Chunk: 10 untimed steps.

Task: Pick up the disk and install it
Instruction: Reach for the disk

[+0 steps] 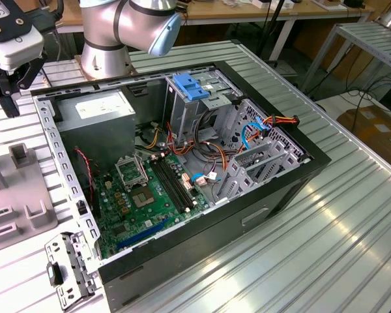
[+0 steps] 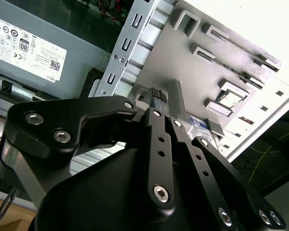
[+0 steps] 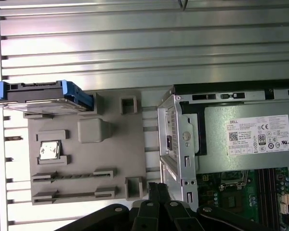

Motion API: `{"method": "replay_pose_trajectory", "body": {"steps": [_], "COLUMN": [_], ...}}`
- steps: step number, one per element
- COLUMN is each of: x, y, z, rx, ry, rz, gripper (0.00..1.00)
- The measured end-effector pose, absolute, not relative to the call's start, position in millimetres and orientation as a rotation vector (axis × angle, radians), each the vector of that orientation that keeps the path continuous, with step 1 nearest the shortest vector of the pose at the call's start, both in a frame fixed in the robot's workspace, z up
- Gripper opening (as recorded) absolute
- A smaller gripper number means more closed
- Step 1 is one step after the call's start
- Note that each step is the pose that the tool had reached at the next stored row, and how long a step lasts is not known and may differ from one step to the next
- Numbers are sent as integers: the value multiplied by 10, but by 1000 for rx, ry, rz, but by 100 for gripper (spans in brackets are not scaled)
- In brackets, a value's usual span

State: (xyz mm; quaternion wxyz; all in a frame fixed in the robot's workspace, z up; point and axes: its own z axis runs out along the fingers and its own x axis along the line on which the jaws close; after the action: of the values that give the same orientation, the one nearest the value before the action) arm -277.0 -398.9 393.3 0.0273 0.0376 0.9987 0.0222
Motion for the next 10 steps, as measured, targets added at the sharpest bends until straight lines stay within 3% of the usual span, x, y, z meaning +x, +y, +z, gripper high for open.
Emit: {"method": "replay_pose_trajectory", "body": {"steps": [10], "x": [-2834], "y": [-3989], "z": [3933], "rx": [116], "ry": [3084], "rz": [69], "gripper": [11]}}
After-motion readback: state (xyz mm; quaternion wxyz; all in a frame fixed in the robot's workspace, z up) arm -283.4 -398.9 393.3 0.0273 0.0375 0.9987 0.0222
